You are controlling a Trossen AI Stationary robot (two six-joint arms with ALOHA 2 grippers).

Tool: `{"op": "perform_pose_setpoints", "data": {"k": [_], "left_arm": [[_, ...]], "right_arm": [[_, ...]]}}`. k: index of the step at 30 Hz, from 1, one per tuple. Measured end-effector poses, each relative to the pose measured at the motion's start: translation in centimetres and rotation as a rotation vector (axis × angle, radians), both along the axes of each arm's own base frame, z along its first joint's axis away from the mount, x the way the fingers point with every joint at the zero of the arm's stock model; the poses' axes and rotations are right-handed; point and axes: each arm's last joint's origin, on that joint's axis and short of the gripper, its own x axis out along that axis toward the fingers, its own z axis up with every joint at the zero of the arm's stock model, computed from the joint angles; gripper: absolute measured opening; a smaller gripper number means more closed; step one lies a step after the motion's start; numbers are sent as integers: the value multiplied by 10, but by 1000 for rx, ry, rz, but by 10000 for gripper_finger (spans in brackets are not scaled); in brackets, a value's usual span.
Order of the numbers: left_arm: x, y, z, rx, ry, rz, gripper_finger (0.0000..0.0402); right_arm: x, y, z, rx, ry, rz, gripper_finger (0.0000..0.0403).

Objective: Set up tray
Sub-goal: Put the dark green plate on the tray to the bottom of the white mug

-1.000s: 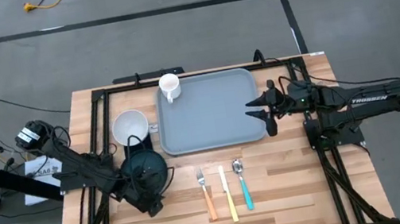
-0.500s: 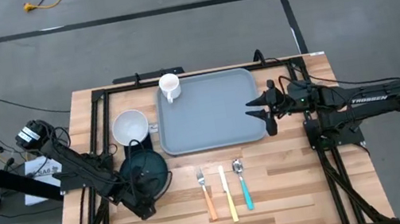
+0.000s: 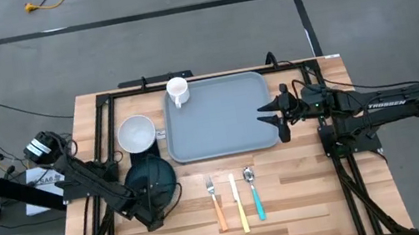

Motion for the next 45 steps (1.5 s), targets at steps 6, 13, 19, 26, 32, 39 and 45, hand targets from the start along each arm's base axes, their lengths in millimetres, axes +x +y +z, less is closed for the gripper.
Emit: {"op": "perform_pose_setpoints", "data": {"k": [6,13,19,26,32,39,45], "left_arm": [[6,-5,0,44,29,6,235],[17,-12,14,46,-23,-19,235],[19,-14,17,32,-32,-29,233],[19,-14,17,37,-29,-45,172],[19,-15,17,24,-20,-49,94],[18,-16,17,-16,1,-56,22],[21,-19,18,-51,-24,-61,10]], "right_arm": [[0,0,0,0,0,0,133],[0,0,0,0,0,0,134],[0,0,0,0,0,0,133],[0,0,0,0,0,0,134],[0,0,0,0,0,0,133],[0,0,0,0,0,0,133],[0,0,0,0,0,0,134]]}}
